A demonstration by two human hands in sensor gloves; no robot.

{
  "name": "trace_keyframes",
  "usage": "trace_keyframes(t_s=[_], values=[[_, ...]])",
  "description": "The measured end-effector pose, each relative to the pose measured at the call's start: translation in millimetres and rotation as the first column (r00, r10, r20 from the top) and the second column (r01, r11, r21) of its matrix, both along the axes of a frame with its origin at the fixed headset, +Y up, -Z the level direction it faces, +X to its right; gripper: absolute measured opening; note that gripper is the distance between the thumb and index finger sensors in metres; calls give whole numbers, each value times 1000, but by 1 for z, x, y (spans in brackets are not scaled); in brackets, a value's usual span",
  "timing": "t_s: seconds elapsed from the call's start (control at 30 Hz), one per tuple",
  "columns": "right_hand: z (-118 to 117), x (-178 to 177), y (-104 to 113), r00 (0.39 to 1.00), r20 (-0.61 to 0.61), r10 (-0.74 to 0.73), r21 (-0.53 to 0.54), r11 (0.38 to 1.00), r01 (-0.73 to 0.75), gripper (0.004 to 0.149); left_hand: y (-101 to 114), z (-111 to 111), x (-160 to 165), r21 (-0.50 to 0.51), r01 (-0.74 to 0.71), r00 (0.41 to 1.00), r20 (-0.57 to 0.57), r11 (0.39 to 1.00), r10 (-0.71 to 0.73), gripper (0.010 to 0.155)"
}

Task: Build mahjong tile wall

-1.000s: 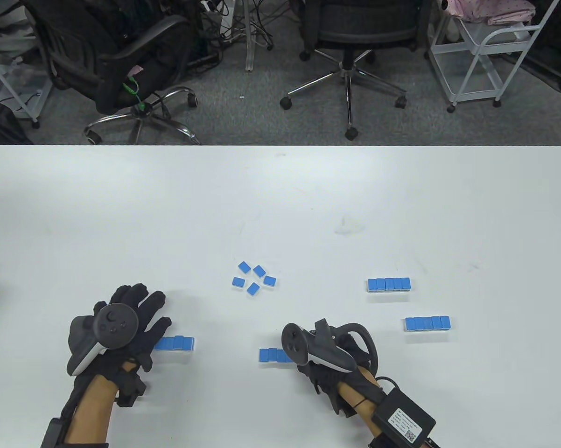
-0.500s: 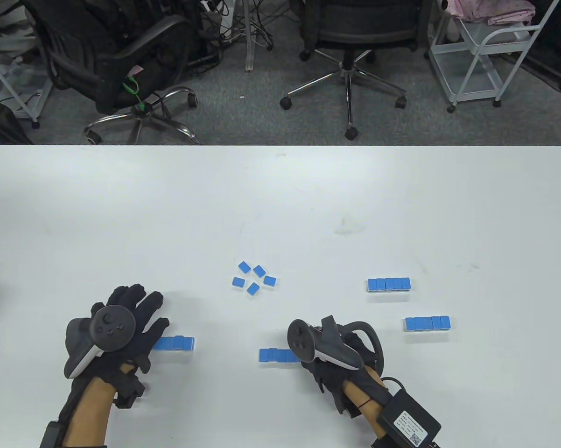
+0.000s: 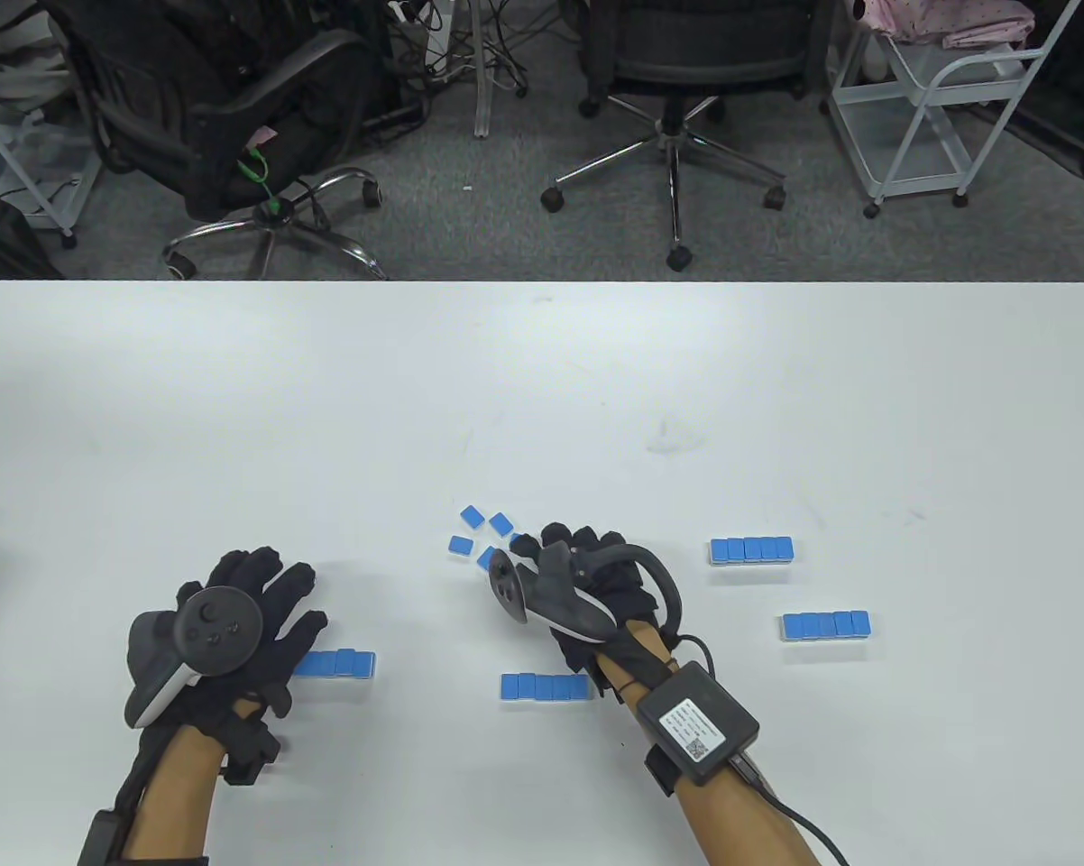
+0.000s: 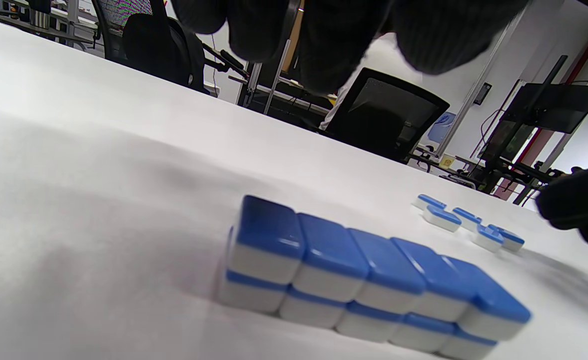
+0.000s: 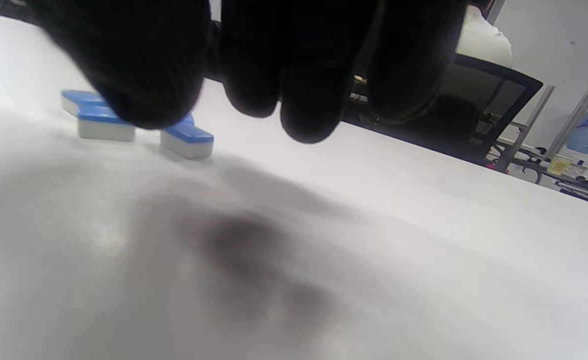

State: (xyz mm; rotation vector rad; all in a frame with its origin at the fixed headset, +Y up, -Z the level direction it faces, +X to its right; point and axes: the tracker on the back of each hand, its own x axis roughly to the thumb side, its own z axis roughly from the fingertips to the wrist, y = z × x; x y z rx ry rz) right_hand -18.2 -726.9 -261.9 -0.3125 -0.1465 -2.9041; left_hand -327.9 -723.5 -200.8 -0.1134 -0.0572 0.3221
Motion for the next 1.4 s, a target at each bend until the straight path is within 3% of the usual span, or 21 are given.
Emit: trace_keyframes(t_s=[0.27, 0.53, 0.8, 0.97, 1.2, 1.4], values=[[-16, -15, -16, 998, 15, 60, -34, 998, -59, 58, 0, -1, 0, -3, -6, 1000, 6, 1000, 6, 64], [-19, -5, -16, 999, 48, 0, -26, 1000, 1, 54, 0, -3, 1, -10, 5, 1000, 10, 1000, -4, 63], [-29, -14, -15, 994, 93, 54, -133, 990, -41, 54, -2, -4, 1, -19, -2, 1000, 6, 1000, 2, 64], [-16, -11, -16, 995, 12, 97, -196, 976, -92, 56, -1, -3, 1, -19, -2, 1000, 6, 1000, 2, 64], [8, 5, -8, 981, 6, -192, -441, 880, 175, 59, 0, -3, 1, -12, -7, 1000, 8, 1000, 7, 64], [44, -13, 2, 978, -199, -59, -294, 956, -2, 58, 0, -4, 1, -10, -7, 1000, 5, 1000, 7, 63]])
